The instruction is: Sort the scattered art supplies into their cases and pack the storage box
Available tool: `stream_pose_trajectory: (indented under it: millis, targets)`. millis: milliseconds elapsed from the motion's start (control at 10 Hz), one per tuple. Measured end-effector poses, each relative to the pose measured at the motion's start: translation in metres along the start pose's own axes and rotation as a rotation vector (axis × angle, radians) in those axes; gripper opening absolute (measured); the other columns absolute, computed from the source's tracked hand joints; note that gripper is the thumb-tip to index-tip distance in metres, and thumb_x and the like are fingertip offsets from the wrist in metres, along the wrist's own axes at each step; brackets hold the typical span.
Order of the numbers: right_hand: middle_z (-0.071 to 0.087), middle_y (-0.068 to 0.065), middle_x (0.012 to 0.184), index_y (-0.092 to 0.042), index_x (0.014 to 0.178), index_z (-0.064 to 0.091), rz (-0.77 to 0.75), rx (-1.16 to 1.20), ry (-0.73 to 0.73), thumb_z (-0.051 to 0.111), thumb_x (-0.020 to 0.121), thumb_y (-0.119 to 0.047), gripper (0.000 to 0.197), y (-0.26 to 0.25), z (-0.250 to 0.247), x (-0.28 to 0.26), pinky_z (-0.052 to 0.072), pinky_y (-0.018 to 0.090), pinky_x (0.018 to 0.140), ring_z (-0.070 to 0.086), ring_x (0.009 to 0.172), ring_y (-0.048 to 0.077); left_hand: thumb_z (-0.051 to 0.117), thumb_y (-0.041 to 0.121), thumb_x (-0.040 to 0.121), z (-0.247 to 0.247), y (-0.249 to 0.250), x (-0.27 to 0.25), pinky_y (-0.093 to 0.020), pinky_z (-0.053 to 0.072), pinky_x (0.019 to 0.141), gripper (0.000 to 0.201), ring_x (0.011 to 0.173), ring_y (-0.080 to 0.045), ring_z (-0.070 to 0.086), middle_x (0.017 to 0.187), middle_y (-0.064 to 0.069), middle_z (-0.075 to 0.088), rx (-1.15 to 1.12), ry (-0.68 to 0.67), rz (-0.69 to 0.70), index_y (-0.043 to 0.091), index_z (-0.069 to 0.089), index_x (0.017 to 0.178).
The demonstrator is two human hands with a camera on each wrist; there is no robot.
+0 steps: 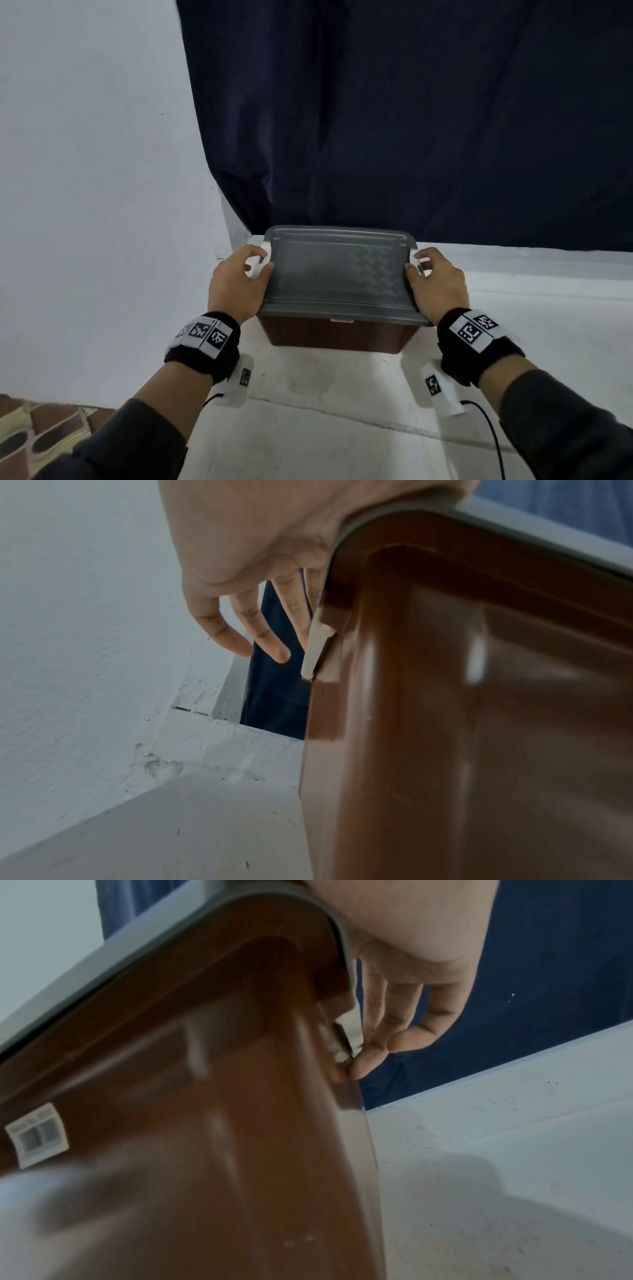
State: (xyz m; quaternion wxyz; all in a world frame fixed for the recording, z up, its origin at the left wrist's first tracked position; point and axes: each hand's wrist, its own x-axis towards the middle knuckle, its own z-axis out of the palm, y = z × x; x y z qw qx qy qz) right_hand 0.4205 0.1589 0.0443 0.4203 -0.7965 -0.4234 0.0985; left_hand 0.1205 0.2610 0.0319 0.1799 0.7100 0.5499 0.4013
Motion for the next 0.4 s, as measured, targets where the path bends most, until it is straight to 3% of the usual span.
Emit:
stream_pose_trajectory:
  millis: [200, 300, 400]
  targets:
    - [0.068, 0.005, 0.113, -0.022, 0.12, 0.058, -0.008, -0.056, -0.033, 0.055, 0.096, -0.035, 0.028, -0.002, -0.002, -0.001, 0.048, 0.033, 0.084, 0.062, 0.099, 0.028, 0.067, 0.037, 0.092, 0.001, 0.001, 0.002, -0.037, 0.051, 0.08, 0.013, 0.087, -0.019, 0.062, 0.098, 0.006, 0.07, 0.017, 0.021, 0.059, 0.028, 0.064, 0.1]
    - [0.068, 0.007, 0.115, -0.021, 0.122, 0.058, -0.004, -0.059, -0.079, 0.049, 0.099, -0.04, 0.031, -0.002, -0.005, -0.001, 0.049, 0.037, 0.089, 0.061, 0.104, 0.031, 0.063, 0.04, 0.094, 0.001, -0.001, 0.001, -0.038, 0.051, 0.078, 0.012, 0.084, -0.019, 0.062, 0.095, 0.007, 0.07, 0.026, 0.005, 0.072, 0.029, 0.063, 0.098]
    - [0.067, 0.007, 0.122, -0.022, 0.124, 0.059, -0.036, -0.032, -0.082, 0.043, 0.1, -0.047, 0.038, -0.004, -0.011, -0.01, 0.047, 0.039, 0.096, 0.059, 0.11, 0.03, 0.06, 0.046, 0.094, -0.005, 0.003, 0.001, -0.039, 0.052, 0.082, 0.015, 0.089, -0.015, 0.063, 0.096, 0.015, 0.068, -0.024, -0.034, 0.033, 0.032, 0.063, 0.095]
